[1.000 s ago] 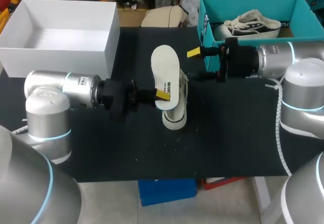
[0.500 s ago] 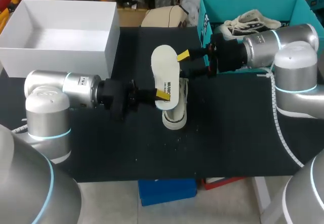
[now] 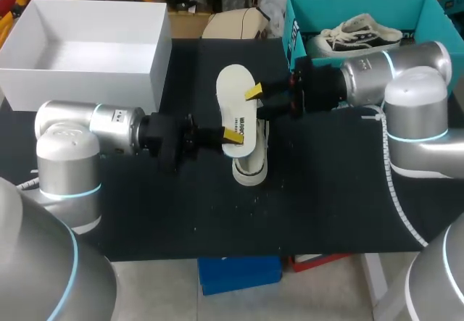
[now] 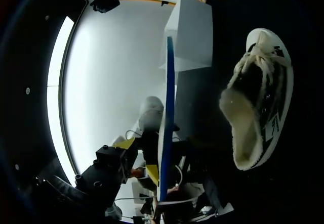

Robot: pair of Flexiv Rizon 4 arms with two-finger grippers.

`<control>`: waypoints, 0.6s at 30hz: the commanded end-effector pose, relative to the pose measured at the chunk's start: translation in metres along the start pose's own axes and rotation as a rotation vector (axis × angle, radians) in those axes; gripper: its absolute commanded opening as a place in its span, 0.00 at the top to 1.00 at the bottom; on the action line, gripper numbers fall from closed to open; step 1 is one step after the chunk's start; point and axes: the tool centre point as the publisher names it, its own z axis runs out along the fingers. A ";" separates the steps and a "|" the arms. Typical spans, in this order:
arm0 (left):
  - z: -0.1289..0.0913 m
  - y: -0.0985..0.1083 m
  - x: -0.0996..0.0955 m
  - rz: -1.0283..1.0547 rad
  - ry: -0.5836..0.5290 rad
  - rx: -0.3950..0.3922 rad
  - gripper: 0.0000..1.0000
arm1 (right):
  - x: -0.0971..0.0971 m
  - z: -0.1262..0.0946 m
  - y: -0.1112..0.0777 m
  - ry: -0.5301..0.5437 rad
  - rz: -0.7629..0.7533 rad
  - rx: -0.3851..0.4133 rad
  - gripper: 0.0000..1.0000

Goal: Take the shoe out of the shoebox, open the shoe tongue, remove and reinsert the insole, then place the shoe into the shoebox

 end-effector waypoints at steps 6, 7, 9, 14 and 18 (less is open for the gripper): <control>0.002 -0.001 0.001 0.002 0.003 -0.003 1.00 | -0.002 0.010 0.006 -0.012 0.001 -0.010 0.53; 0.002 -0.001 0.001 0.002 0.003 -0.003 1.00 | -0.002 0.011 0.007 -0.014 0.001 -0.011 0.53; 0.002 -0.001 0.001 0.002 0.003 -0.003 1.00 | -0.002 0.011 0.008 -0.020 0.000 -0.009 0.54; 0.002 -0.001 0.001 0.002 0.003 -0.003 1.00 | -0.002 0.012 0.009 -0.035 0.002 -0.005 0.55; 0.002 -0.001 0.001 0.002 0.003 -0.003 1.00 | -0.002 0.010 0.010 -0.051 -0.001 -0.005 0.58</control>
